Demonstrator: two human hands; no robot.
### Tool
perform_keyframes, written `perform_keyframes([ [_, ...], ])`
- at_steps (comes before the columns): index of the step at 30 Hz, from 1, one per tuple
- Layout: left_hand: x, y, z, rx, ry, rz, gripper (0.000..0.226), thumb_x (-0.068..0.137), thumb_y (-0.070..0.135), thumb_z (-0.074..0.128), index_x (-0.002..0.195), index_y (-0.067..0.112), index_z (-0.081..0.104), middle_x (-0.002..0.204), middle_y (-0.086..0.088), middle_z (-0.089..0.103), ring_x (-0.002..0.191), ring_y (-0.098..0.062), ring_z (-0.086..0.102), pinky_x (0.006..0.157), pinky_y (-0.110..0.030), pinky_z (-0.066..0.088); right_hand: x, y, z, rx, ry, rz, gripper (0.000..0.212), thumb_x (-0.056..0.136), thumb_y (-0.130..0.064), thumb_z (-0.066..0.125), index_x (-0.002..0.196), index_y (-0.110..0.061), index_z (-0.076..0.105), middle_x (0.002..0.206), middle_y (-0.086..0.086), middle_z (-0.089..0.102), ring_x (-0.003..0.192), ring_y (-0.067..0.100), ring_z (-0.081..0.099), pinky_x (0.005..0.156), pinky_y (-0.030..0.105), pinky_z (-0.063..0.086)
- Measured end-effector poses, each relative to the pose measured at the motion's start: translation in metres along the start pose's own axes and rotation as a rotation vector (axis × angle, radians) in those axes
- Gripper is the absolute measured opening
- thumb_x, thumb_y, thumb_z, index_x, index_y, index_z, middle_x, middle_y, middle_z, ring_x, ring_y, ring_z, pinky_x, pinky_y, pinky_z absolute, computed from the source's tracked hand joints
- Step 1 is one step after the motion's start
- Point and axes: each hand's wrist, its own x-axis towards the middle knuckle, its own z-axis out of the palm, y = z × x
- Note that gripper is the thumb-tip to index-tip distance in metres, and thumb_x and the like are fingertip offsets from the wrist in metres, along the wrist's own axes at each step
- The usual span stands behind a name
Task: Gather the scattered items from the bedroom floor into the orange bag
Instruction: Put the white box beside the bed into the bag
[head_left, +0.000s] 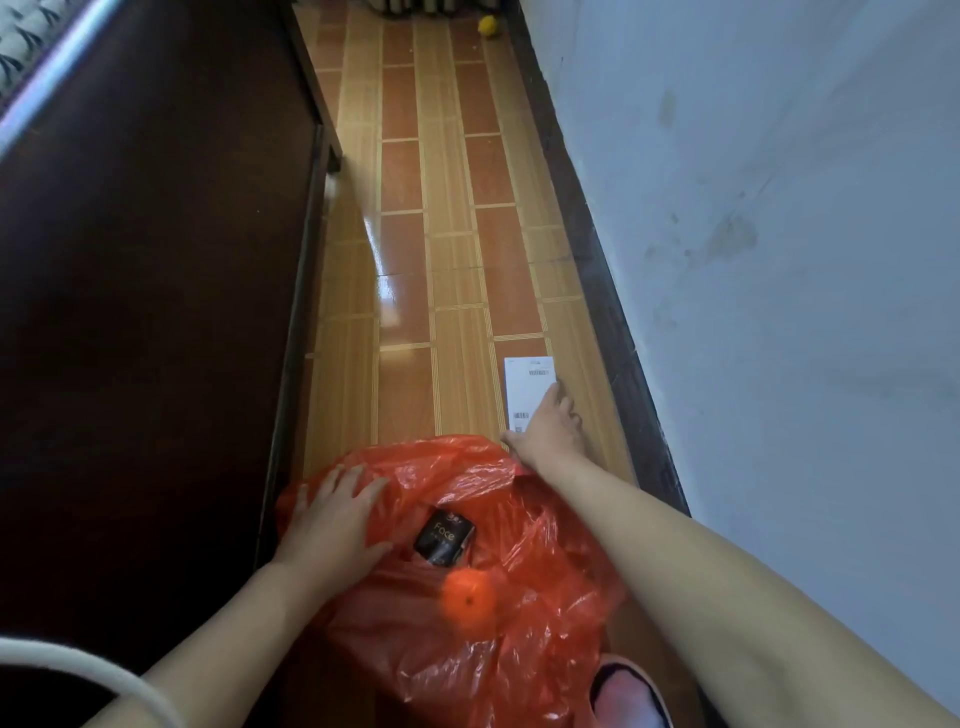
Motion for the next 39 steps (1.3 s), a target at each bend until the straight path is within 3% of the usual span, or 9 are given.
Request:
perform_keyframes([
  [4,-0.001,-0.008,0.002,-0.005,0.002,-0.03,0.087,0.087,0.058,0.065,0.158,0.038,0.02,0.165,0.004,0.02,0.155,-0.024,0.013,0.123,-0.055,0.019,0.004,0.01,0.005,-0.053,0.007,-0.034,0.124,0.076,-0.043,0.086,0.161,-0.008,0.002,0.155,0.016,0.032,0.136,0.038,0.041,0.109,0.044,0.04],
  [10,0.001,-0.012,0.006,-0.026,-0.012,-0.038,0.094,0.081,0.06,0.07,0.158,0.038,0.02,0.165,0.005,0.021,0.154,-0.023,0.015,0.122,-0.055,0.022,0.004,0.025,-0.021,0.156,0.102,-0.054,0.098,0.078,-0.039,0.076,0.157,-0.017,0.022,0.148,0.011,0.04,0.132,0.036,0.043,0.102,0.046,0.043],
  [13,0.002,-0.008,0.003,-0.024,0.015,-0.039,0.092,0.08,0.061,0.07,0.156,0.038,0.024,0.164,0.003,0.023,0.153,-0.023,0.017,0.121,-0.054,0.024,-0.016,0.022,-0.043,0.411,0.127,-0.108,0.077,0.08,-0.034,0.073,0.148,-0.023,0.039,0.136,0.002,0.047,0.122,0.025,0.05,0.085,0.037,0.042],
  [15,0.002,-0.004,-0.001,-0.018,0.024,-0.048,0.092,0.08,0.06,0.07,0.157,0.037,0.023,0.165,0.001,0.022,0.153,-0.024,0.017,0.121,-0.054,0.024,-0.036,0.023,-0.056,0.441,0.097,-0.19,0.076,0.082,-0.032,0.075,0.151,-0.022,0.043,0.137,-0.002,0.049,0.119,0.017,0.051,0.087,0.03,0.04],
  [18,0.001,0.003,-0.006,-0.014,0.02,-0.065,0.092,0.08,0.056,0.072,0.156,0.036,0.024,0.164,-0.001,0.022,0.152,-0.026,0.018,0.12,-0.056,0.026,-0.072,0.031,-0.061,0.352,0.011,-0.396,0.081,0.076,-0.034,0.08,0.149,-0.021,0.049,0.141,-0.007,0.051,0.123,0.012,0.052,0.093,0.024,0.04],
  [22,-0.004,0.004,-0.008,-0.015,0.0,-0.112,0.083,0.077,0.05,0.07,0.15,0.035,0.034,0.156,-0.001,0.031,0.145,-0.027,0.029,0.111,-0.056,0.035,-0.107,0.042,-0.038,0.081,-0.072,-0.668,0.085,0.062,-0.044,0.067,0.144,-0.026,0.051,0.144,-0.006,0.052,0.126,0.019,0.055,0.103,0.043,0.047],
  [32,-0.019,-0.01,-0.009,-0.13,0.059,-0.174,0.06,0.091,0.013,0.05,0.147,0.032,0.041,0.133,-0.006,0.048,0.119,-0.031,0.054,0.092,-0.045,0.054,-0.132,0.048,0.0,-0.443,-0.147,-0.959,0.087,0.066,-0.027,0.077,0.146,-0.029,0.043,0.151,-0.003,0.048,0.129,0.024,0.051,0.112,0.048,0.034],
  [36,-0.021,-0.015,-0.013,-0.197,0.13,-0.122,0.042,0.092,0.011,0.051,0.127,0.031,0.061,0.111,-0.003,0.063,0.101,-0.03,0.066,0.08,-0.036,0.054,-0.139,0.039,0.01,-0.473,-0.207,-1.027,0.089,0.07,-0.028,0.078,0.15,-0.028,0.039,0.157,0.0,0.042,0.135,0.027,0.046,0.116,0.052,0.03],
  [39,-0.02,-0.015,-0.016,-0.208,0.119,-0.112,0.035,0.088,0.01,0.05,0.111,0.027,0.07,0.108,-0.004,0.069,0.102,-0.031,0.067,0.08,-0.035,0.054,-0.142,0.03,0.019,-0.469,-0.23,-1.113,0.09,0.066,-0.027,0.077,0.148,-0.028,0.04,0.156,0.0,0.043,0.135,0.026,0.045,0.116,0.053,0.029],
])
